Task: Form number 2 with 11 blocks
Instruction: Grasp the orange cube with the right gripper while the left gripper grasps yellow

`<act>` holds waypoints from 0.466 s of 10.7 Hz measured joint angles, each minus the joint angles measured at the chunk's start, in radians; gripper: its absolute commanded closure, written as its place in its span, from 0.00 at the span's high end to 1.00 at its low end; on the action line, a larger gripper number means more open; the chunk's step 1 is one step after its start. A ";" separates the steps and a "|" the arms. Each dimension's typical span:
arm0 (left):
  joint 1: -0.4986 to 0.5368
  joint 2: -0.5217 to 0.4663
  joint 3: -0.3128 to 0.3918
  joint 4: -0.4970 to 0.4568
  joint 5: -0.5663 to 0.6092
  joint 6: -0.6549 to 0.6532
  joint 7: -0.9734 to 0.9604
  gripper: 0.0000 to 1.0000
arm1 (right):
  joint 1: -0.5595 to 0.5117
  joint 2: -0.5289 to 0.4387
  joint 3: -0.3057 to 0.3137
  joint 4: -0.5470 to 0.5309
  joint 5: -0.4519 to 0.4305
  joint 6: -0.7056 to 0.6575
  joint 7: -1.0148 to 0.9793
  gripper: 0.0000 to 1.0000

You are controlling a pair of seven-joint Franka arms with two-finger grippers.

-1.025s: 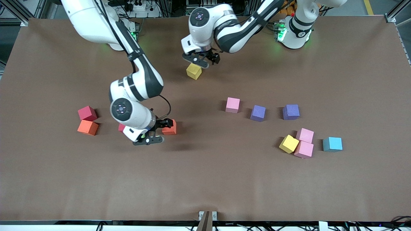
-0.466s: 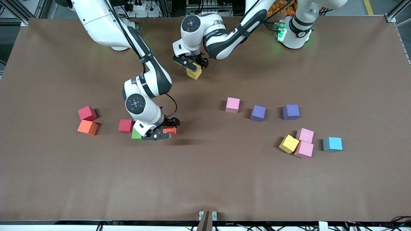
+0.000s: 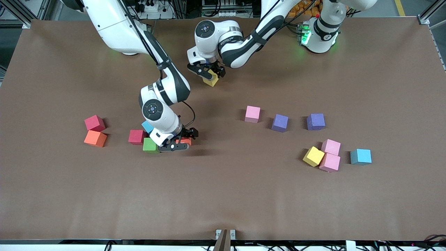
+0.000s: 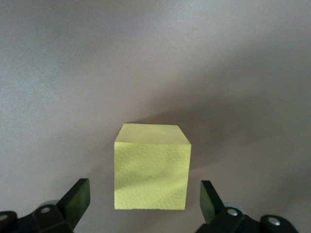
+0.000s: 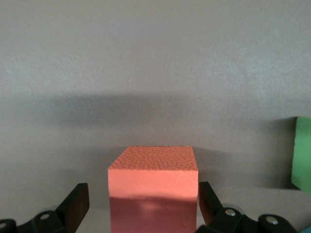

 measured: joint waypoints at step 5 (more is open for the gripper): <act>-0.076 0.048 0.071 0.045 0.002 0.004 -0.041 0.21 | 0.001 -0.002 -0.002 -0.004 0.000 0.002 0.001 0.38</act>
